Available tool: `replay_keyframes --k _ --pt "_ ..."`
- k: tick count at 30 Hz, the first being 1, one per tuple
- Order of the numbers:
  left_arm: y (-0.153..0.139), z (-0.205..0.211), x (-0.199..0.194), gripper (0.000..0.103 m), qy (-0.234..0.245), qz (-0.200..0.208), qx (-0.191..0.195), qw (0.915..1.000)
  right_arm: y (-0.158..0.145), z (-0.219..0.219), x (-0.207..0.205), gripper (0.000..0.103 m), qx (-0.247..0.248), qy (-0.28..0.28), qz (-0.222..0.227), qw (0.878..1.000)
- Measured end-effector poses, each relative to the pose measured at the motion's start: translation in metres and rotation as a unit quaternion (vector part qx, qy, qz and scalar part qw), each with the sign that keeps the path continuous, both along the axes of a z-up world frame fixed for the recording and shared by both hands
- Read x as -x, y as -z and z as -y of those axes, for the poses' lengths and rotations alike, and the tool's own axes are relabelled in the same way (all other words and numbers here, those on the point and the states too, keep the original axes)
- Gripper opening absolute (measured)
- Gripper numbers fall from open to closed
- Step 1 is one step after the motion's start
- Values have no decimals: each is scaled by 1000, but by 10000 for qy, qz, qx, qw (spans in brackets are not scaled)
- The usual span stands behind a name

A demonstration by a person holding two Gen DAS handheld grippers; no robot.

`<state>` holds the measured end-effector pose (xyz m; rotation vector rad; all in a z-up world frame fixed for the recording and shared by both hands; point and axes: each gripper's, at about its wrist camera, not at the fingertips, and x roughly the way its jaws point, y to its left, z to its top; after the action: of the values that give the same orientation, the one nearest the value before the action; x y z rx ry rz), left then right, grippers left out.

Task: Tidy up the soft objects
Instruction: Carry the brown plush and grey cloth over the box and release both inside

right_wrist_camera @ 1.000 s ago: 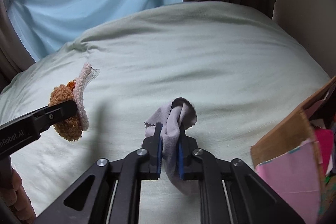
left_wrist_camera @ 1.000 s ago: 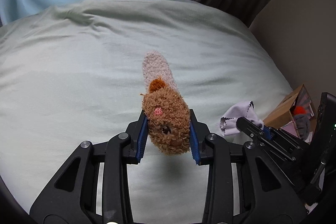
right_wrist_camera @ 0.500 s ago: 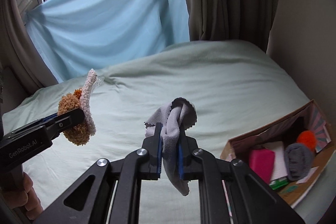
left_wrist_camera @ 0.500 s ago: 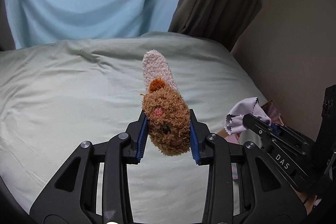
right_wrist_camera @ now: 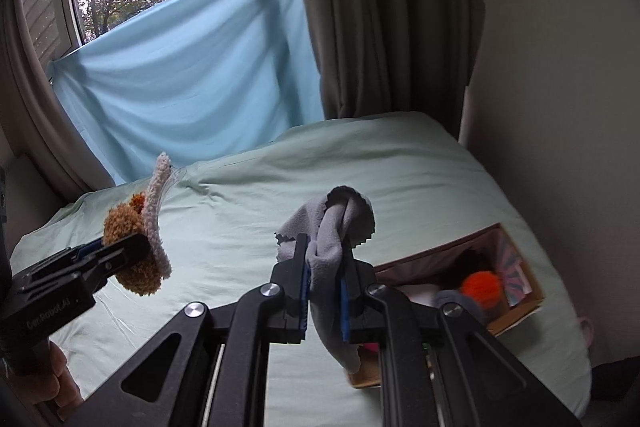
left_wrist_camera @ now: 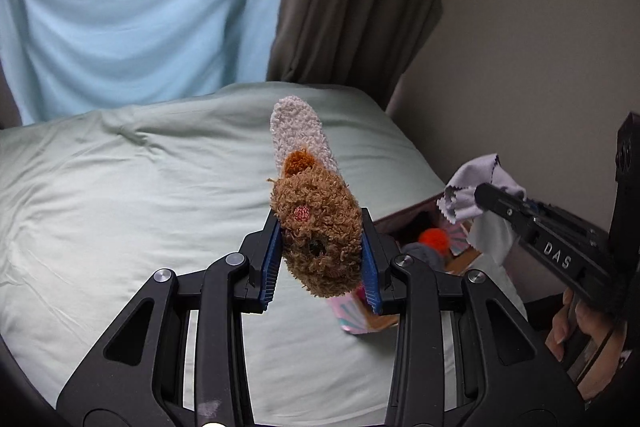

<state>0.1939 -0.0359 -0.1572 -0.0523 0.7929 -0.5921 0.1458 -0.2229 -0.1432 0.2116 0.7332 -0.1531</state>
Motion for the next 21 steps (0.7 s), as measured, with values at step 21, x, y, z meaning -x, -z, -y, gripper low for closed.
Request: replay_keyframes --k 21 --pt "104 218 23 31 -160 -1330 -808 9877 79 204 -17 11 -555 -504 -1264 9891"
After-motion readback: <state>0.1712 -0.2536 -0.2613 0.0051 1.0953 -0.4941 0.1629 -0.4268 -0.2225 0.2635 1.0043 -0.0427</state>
